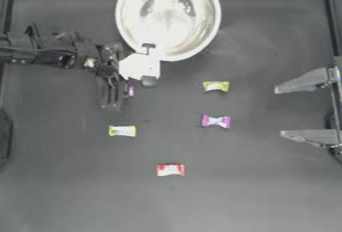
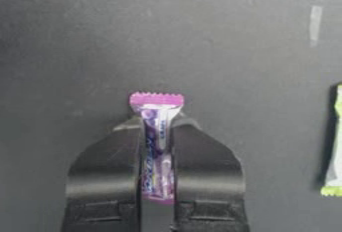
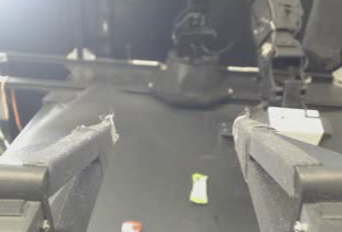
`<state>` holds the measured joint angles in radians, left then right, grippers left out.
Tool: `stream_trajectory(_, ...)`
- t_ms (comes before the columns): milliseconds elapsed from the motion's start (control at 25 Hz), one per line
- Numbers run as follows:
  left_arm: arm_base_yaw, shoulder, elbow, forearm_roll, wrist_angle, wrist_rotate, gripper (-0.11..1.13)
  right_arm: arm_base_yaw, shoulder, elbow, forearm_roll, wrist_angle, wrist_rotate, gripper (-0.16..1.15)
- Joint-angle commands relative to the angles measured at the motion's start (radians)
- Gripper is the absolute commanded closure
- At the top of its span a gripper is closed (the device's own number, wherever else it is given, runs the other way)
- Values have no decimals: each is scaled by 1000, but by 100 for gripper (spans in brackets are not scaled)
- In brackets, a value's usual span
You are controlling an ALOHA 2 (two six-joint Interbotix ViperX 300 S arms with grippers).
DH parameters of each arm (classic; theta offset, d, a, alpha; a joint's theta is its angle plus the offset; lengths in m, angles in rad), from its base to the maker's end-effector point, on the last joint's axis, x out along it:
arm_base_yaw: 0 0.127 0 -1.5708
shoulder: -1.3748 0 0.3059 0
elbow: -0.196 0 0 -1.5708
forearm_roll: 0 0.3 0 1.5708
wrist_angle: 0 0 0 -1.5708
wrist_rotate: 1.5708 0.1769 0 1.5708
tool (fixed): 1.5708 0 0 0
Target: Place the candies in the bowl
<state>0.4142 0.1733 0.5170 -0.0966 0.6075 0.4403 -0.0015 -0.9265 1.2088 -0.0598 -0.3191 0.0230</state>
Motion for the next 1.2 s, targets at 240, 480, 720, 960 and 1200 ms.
stream_trajectory(240,-26,-110,-115,-20,48,46,66,2,11,-12,18,-3,0,-1)
stream_trajectory(480,-17,-175,-209,-15,25,97,66,2,11,-14,18,-2,0,-1)
stream_trajectory(720,75,-117,-314,-14,-20,153,66,2,11,-12,20,-2,0,-1)
stream_trajectory(960,170,11,-446,-8,-64,160,66,2,11,-11,26,-2,0,-1)
stream_trajectory(1200,210,120,-546,17,-58,158,66,2,11,-11,26,-2,-2,-1)
